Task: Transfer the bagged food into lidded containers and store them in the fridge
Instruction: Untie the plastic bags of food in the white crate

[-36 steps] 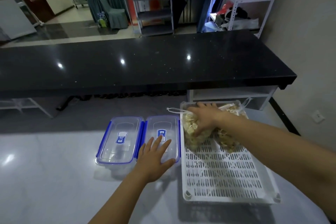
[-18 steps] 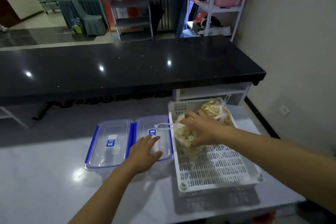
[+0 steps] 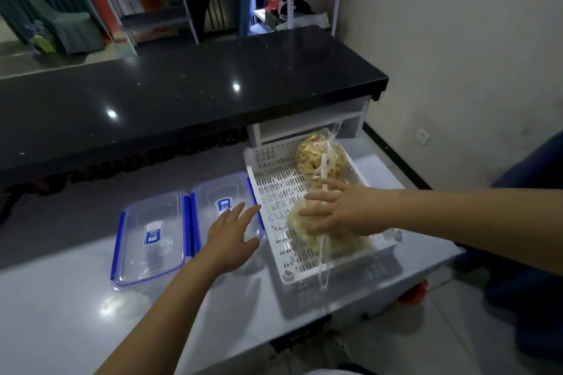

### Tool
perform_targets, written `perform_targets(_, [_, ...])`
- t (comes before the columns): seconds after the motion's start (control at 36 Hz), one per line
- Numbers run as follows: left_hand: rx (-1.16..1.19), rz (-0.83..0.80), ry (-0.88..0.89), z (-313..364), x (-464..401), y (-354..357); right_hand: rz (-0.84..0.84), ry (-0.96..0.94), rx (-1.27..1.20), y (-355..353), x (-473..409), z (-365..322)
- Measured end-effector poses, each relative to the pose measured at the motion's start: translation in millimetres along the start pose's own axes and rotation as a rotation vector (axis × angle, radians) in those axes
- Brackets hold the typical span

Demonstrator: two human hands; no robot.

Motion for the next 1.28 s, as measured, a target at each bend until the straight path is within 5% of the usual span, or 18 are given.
perform_targets(0.17, [0.038,0.056,0.124,35,-6,-21,0.048,0.249,-0.218,-4,32,14])
perform_targets(0.36, [0.148,0.087,0.300,90,-17,-42,0.504,0.643,-0.870,-6,87,38])
perform_targets(0.58, [0.226,0.122,0.310,126,-42,-48,0.656,0.833,-0.984,15,79,45])
perform_targets(0.89, [0.360,0.125,0.123,120,-54,-13,0.730,0.863,-1.149,55,44,35])
perform_targets(1.28, [0.581,0.473,-0.195,113,11,2,0.559,0.452,-1.277,34,38,69])
Point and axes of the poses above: each hand's wrist, its own x-axis away from the middle knuckle, its own y-axis out of the palm, z = x × y, the point moved 8 cm from there along -x, towards the middle knuckle, and after that the axes turned 12 degrees about -x, right-handed, at the moved point
